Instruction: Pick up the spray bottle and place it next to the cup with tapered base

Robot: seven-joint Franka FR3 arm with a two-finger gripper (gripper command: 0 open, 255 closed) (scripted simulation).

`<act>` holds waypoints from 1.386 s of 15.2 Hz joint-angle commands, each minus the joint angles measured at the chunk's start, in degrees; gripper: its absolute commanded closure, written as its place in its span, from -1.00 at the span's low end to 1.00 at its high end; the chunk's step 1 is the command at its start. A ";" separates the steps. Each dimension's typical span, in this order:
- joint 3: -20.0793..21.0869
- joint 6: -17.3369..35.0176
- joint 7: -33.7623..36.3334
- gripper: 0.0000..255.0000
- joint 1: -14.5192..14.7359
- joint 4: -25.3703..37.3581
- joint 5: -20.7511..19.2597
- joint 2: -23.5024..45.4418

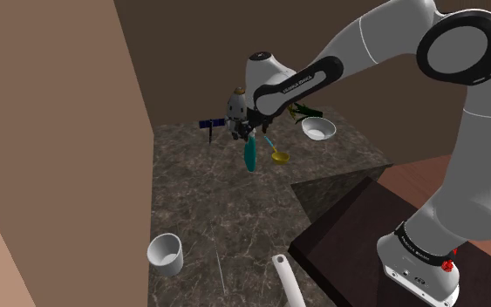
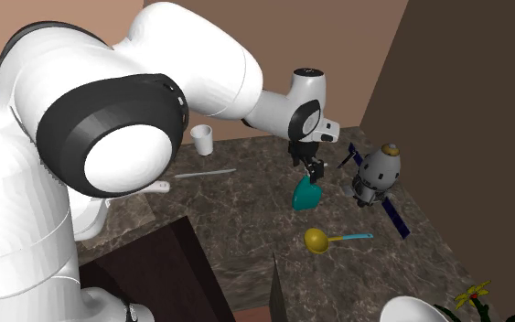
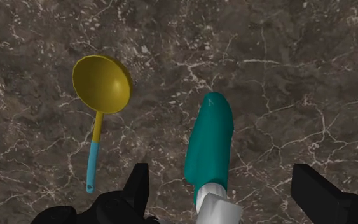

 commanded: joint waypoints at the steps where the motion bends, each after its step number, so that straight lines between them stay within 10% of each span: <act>1: -0.08 0.43 0.10 -1.00 0.02 -0.09 -0.14 0.32; 7: -0.07 0.43 0.11 -1.00 0.03 -0.09 -0.14 0.31; 8: -0.07 0.43 0.11 1.00 0.03 -0.09 -0.14 0.31; 21: 0.31 -1.96 -0.64 1.00 -0.21 0.57 0.68 -1.50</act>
